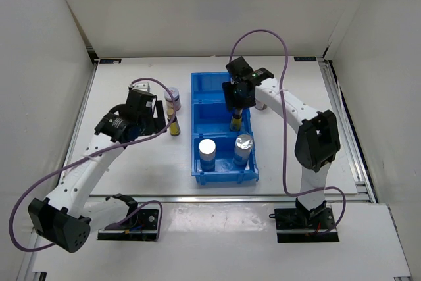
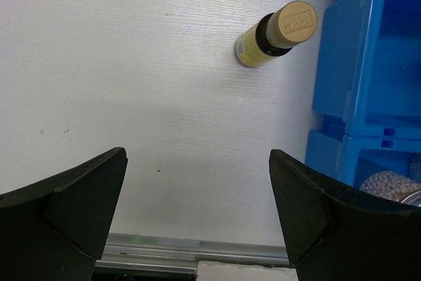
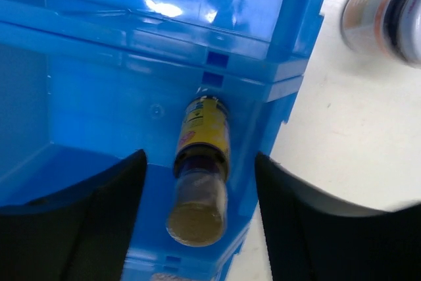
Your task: Organize the condiment bottles
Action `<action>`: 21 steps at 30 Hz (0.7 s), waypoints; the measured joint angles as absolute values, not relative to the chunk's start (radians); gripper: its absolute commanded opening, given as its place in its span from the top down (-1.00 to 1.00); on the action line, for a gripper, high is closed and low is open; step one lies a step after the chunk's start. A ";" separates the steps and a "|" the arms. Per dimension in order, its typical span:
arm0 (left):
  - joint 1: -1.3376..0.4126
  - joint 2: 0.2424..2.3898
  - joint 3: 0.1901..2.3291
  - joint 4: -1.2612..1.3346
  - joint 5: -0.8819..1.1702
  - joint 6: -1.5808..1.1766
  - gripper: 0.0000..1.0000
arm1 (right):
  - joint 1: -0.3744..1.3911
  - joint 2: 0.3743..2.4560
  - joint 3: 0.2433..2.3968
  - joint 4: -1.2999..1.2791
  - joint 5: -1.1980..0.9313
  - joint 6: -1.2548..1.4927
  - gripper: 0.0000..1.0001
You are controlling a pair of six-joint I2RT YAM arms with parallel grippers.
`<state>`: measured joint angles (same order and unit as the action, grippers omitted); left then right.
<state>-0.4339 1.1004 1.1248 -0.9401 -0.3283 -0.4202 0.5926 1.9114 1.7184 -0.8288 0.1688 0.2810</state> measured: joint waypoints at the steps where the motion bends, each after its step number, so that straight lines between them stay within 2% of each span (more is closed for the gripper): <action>1: -0.434 1.106 1.125 -0.935 -0.328 -0.423 -1.00 | 0.593 1.911 1.718 -0.824 0.170 0.286 -0.62; 2: -0.434 1.115 1.126 -0.931 -0.327 -0.424 -1.00 | 0.593 1.911 1.718 -0.819 0.175 0.283 -0.75; 3: -0.434 1.125 1.128 -0.926 -0.326 -0.427 -1.00 | 0.594 1.910 1.718 -0.817 0.184 0.282 -1.00; 11: -0.434 1.240 1.150 -0.815 -0.272 -0.427 -1.00 | 0.597 1.848 1.762 -0.858 0.269 0.279 -1.00; 20: -0.434 1.478 1.209 -0.663 -0.236 -0.418 -1.00 | 0.596 1.597 1.804 -0.874 0.308 0.279 -1.00; 21: -0.434 1.507 1.211 -0.650 -0.235 -0.417 -0.92 | 0.596 1.579 1.806 -0.873 0.308 0.279 -1.00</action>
<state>-0.4335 1.5070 1.2114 -0.6498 -0.2348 -0.4168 0.5957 1.5795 1.8065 -0.8734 0.3084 0.2790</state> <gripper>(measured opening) 0.998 0.998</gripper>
